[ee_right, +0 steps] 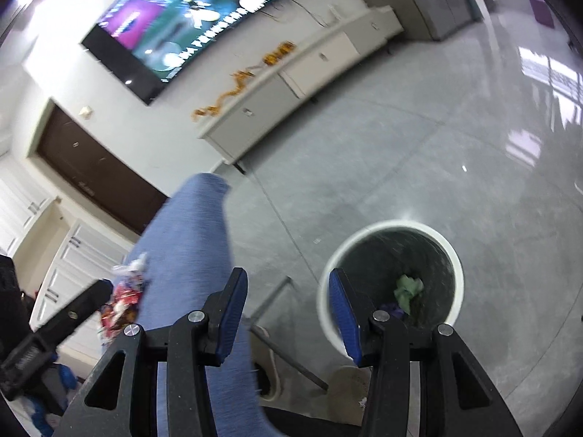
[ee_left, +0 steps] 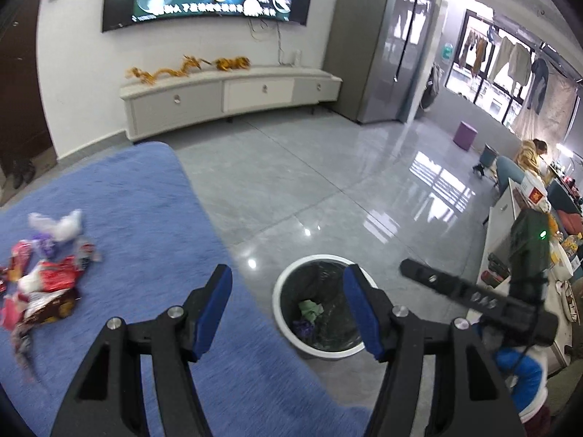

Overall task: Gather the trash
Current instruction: 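Carry both items over the bin and open both tools to drop them, then move both tools back over the wrapper pile on the rug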

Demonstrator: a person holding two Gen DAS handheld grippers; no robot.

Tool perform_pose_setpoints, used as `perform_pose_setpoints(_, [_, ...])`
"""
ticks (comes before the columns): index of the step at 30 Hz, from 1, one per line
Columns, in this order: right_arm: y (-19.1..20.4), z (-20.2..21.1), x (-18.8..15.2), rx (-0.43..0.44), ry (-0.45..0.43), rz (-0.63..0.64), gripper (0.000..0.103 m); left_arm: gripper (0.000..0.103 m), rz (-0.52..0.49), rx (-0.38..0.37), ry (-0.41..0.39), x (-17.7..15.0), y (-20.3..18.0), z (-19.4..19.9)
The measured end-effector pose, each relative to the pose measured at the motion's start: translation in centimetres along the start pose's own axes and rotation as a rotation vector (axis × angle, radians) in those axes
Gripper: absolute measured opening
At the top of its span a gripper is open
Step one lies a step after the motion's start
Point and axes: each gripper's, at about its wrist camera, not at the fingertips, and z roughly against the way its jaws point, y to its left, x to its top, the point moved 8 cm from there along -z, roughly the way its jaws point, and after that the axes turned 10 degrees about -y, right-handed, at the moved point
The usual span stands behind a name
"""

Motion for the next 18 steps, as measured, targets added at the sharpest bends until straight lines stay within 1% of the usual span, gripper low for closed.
perform_pose_setpoints(2, [2.2, 1.0, 0.2, 0.024, -0.014, 0.032, 0.045, 0.062, 0.010, 0.013, -0.029, 0.1, 1.1, 2.1])
perform_pose_setpoints(7, [8.2, 2.6, -0.1, 0.083, -0.034, 0.119, 0.046, 0.062, 0.040, 0.079, -0.117, 0.3, 5.4, 8.1])
perform_pose_setpoints(11, [13.2, 2.7, -0.8, 0.127, -0.029, 0.194, 0.049, 0.062, 0.076, 0.162, -0.192, 0.3, 10.9, 13.2])
perform_pose_setpoints(13, [16.4, 2.4, -1.5, 0.162, -0.016, 0.243, 0.054, 0.062, 0.109, 0.192, -0.221, 0.2, 13.4, 15.1])
perform_pose_setpoints(14, [17.2, 2.2, -1.8, 0.170, -0.012, 0.256, 0.055, 0.062, 0.126, 0.213, -0.237, 0.1, 14.9, 16.1])
perform_pose_setpoints(15, [18.6, 1.9, -2.1, 0.181, -0.005, 0.277, 0.057, 0.062, 0.144, 0.238, -0.251, -0.2, 16.5, 17.0])
perform_pose_setpoints(18, [22.3, 0.5, -3.4, 0.207, 0.025, 0.342, 0.057, 0.061, 0.195, 0.293, -0.273, -1.6, 20.3, 18.5])
